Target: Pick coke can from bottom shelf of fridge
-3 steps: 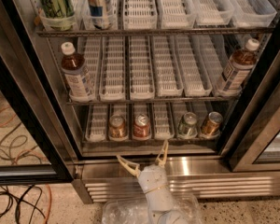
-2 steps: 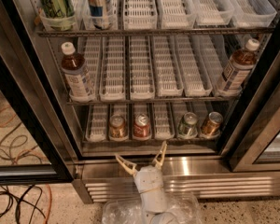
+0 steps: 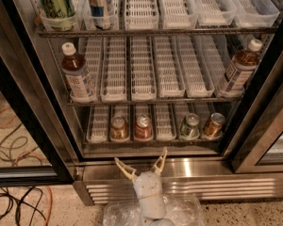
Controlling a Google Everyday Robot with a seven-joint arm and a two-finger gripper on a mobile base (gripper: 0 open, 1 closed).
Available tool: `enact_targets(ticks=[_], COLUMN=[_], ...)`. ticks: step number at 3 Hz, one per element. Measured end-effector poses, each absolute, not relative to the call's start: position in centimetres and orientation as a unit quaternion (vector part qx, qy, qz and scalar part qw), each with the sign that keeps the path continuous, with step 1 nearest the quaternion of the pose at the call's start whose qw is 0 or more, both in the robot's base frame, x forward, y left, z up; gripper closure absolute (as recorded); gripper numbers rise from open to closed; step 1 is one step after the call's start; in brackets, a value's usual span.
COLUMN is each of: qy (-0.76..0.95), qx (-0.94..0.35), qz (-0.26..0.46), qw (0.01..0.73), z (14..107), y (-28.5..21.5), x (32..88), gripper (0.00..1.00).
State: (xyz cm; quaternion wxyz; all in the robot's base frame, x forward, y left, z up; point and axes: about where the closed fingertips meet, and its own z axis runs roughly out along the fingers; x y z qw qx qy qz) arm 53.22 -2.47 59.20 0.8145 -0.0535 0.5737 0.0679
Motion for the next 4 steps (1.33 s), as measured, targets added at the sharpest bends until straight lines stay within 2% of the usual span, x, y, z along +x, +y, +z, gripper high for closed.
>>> enact_targets(ticks=[1,2,3,4], qy=[0.574,0.574,0.574,0.575], qx=[-0.053,-0.053,-0.053,-0.052], qz=[0.068,0.068,0.068,0.067], qw=[0.814,0.814,0.814,0.813], z=[59.19,59.19,59.15,58.99], y=[-2.46,-2.46,-2.45,-2.40], x=[53.22,53.22,53.21,53.29], gripper=[0.12,0.29,0.21,0.26])
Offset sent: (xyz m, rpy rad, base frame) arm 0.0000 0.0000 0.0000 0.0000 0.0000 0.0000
